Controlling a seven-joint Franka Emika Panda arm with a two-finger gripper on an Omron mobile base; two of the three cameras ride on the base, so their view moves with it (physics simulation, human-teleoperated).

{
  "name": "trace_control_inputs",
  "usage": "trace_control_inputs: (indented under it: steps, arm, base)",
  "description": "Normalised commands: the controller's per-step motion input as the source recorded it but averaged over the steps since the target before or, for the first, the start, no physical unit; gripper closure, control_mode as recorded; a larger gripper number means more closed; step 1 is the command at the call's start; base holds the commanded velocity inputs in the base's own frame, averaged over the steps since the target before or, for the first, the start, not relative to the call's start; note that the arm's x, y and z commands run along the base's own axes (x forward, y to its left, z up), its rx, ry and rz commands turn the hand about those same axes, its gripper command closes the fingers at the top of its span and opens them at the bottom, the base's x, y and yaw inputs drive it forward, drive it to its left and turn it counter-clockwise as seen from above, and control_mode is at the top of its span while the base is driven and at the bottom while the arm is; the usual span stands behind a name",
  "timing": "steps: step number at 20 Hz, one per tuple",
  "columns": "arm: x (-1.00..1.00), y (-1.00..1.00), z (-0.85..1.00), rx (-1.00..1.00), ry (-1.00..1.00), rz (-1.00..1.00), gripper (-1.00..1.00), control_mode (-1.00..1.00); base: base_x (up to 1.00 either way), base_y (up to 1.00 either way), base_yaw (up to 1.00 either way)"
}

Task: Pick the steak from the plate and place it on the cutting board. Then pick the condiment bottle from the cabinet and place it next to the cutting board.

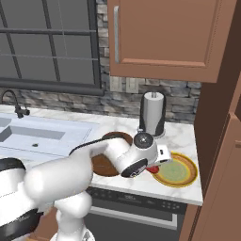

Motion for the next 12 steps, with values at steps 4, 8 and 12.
trace_control_inputs:
  steps: [4,8,12]
  arm:
    - [-0.21,0.84,0.27,-0.14,0.00,0.00,1.00,-1.00]
    - [-0.19,0.78,0.29,-0.11,0.00,0.00,1.00,-1.00]
    - [-0.24,0.72,0.29,-0.07,0.00,0.00,1.00,-1.00]
  base:
    - [0.00,0.00,0.00]
    - [0.00,0.00,0.00]
    - [0.00,0.00,0.00]
